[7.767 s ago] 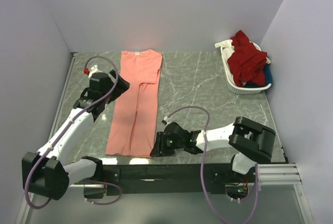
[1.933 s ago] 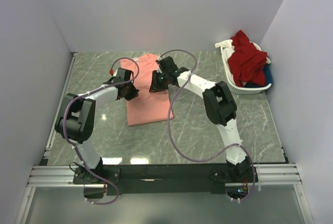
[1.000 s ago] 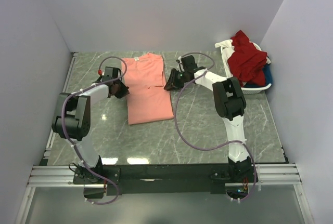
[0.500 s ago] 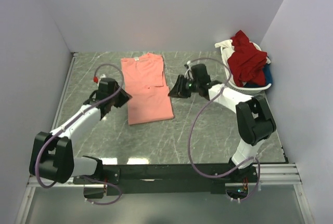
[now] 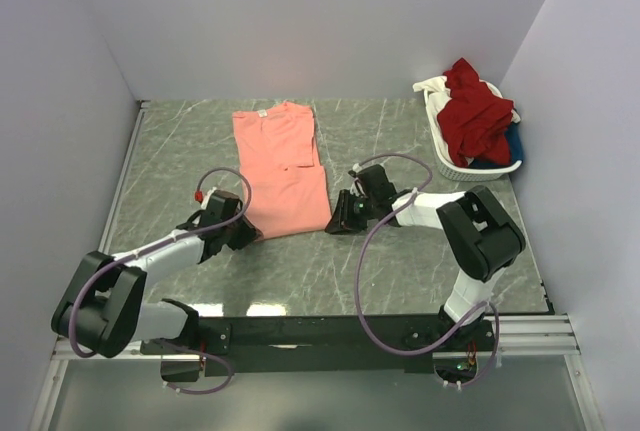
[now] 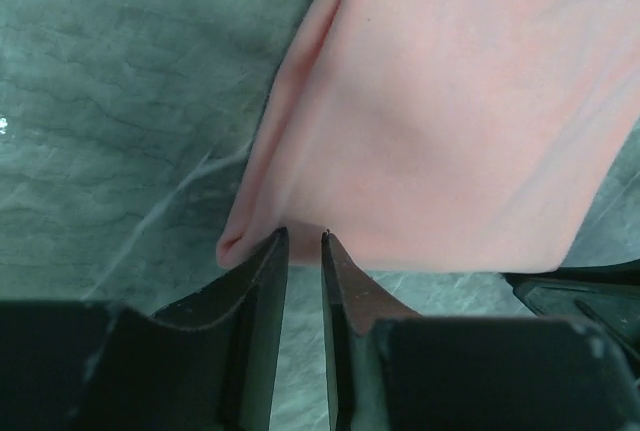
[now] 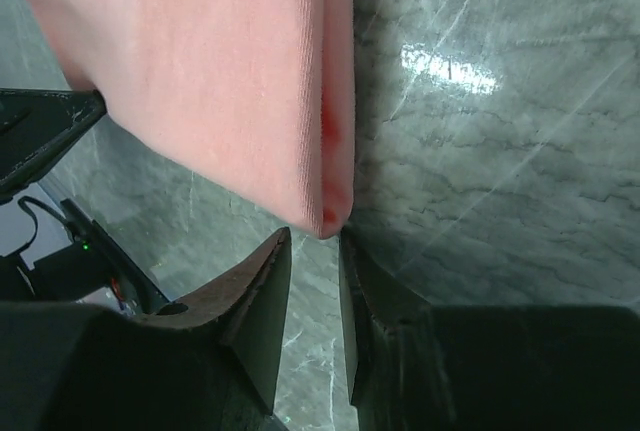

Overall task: Fold and stack the t-shirts
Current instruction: Fold the tshirt, then neatly place the folded tshirt to the corner

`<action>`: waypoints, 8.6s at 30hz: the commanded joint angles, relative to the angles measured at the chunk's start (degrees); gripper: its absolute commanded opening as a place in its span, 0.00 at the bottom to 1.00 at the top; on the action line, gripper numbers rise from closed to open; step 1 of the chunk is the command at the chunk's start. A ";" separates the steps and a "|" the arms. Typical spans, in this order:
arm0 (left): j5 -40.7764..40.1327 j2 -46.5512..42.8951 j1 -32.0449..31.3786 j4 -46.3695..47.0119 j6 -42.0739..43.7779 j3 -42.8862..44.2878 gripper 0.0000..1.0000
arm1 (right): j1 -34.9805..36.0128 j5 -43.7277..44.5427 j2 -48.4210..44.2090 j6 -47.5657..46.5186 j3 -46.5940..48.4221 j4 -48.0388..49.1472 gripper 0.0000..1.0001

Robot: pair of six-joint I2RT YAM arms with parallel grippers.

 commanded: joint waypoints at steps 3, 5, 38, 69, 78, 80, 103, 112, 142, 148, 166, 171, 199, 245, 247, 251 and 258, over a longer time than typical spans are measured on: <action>-2.50 -3.20 -0.29 1.77 -1.90 -2.76 0.27 | -0.58 3.16 -2.15 -0.16 -2.52 2.48 0.33; -2.68 -5.92 -0.29 -0.42 -1.64 -2.68 0.27 | -0.75 3.25 -3.21 -0.08 -3.05 2.13 0.33; -5.23 -15.15 1.03 -6.76 -0.49 -5.04 0.39 | -1.02 5.53 -6.02 1.68 -5.07 2.84 0.35; -0.48 -4.78 -0.46 4.75 -0.67 -8.92 0.12 | -0.49 4.48 -3.74 5.64 -7.27 9.43 0.22; 2.32 -15.40 -0.81 -3.84 1.88 -7.16 0.01 | -1.10 3.69 -13.83 4.41 -12.27 6.79 0.00; 3.21 -17.87 -1.08 -5.35 1.97 -7.25 0.01 | -1.02 3.51 -16.21 4.40 -14.12 6.70 0.00; 4.44 -38.64 -8.72 -18.80 0.65 -3.21 0.01 | 0.48 7.55 -47.26 0.89 -19.33 -13.16 0.00; 3.37 -19.74 -4.87 -12.49 5.22 9.62 0.01 | -1.54 6.94 -31.44 -1.83 -1.93 -13.16 0.00; 17.36 44.95 18.26 -1.41 13.84 59.36 0.01 | -15.34 -9.40 43.17 2.20 80.70 -17.30 0.01; 20.00 49.71 19.84 -0.35 15.06 65.08 0.30 | -17.54 -10.82 45.30 4.14 83.34 -14.04 0.18; 16.04 37.21 15.37 0.88 14.54 54.27 0.33 | -12.45 -4.75 23.95 -3.07 56.38 -13.70 0.38; 17.27 43.63 14.13 0.27 14.89 59.89 0.29 | -10.34 -6.16 26.31 -1.05 52.85 -10.62 0.36; 16.58 39.99 17.82 -8.52 17.62 61.18 0.57 | -11.91 -5.81 29.66 -2.89 53.99 -16.32 0.34; -38.71 62.70 24.65 -26.81 38.88 85.21 0.01 | -11.48 4.39 -40.47 -6.49 -1.29 -14.83 0.46; -39.24 63.76 25.99 -26.02 39.23 86.96 0.00 | -11.39 3.87 -41.09 -7.02 -1.99 -15.36 0.46; -37.76 66.57 29.85 -24.69 39.33 90.48 0.00 | -11.48 4.21 -41.10 -8.34 -2.00 -16.06 0.46; -35.21 70.27 33.38 -25.04 38.18 97.86 0.00 | -11.39 2.63 -38.55 -8.60 -1.82 -15.19 0.46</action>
